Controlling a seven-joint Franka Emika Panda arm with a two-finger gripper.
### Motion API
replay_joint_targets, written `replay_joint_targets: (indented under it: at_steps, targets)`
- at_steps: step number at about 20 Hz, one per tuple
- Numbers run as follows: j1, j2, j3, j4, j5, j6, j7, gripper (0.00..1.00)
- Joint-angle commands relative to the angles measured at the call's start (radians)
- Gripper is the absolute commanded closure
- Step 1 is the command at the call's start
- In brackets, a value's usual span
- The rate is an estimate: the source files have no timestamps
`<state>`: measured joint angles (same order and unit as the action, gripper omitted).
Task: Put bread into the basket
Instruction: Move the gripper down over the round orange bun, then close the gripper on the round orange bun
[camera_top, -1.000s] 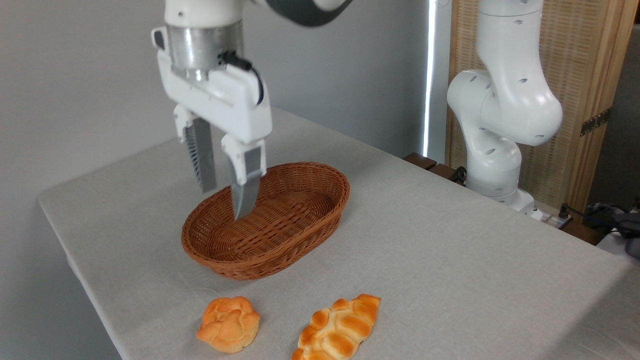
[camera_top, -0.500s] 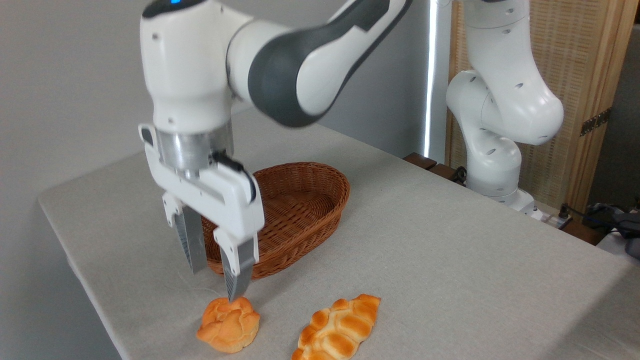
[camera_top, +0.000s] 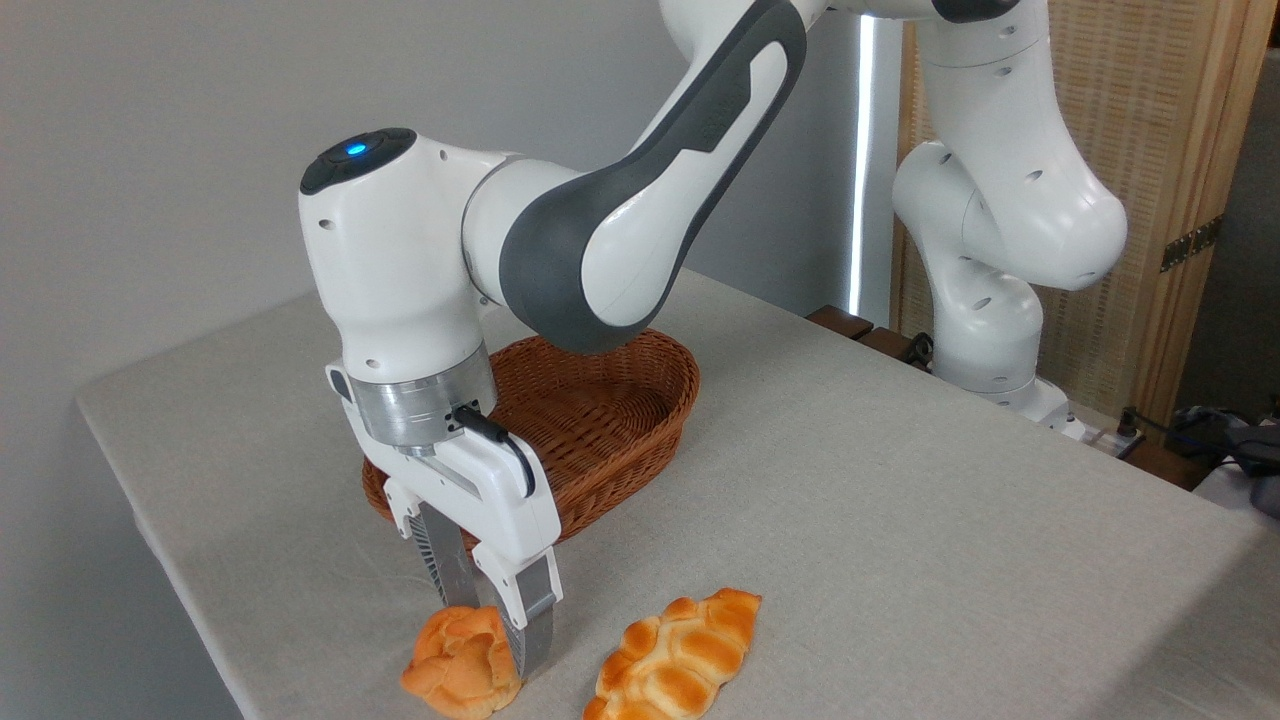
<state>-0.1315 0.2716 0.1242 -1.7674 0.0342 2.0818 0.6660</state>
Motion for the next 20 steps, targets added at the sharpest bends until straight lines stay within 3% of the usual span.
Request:
replay_joint_targets:
  at_steps: [1, 6, 9, 11, 20]
  targets:
    - [-0.005, -0.003, 0.003, -0.014, 0.012, 0.047, 0.007, 0.00]
    - [-0.007, 0.031, -0.005, -0.015, 0.001, 0.119, -0.022, 0.04]
    - [-0.007, 0.037, -0.026, -0.014, -0.007, 0.129, -0.017, 0.59]
    - [-0.007, 0.035, -0.026, -0.012, -0.037, 0.129, -0.011, 0.72]
    - [-0.005, 0.032, -0.026, -0.009, -0.048, 0.129, -0.009, 0.75]
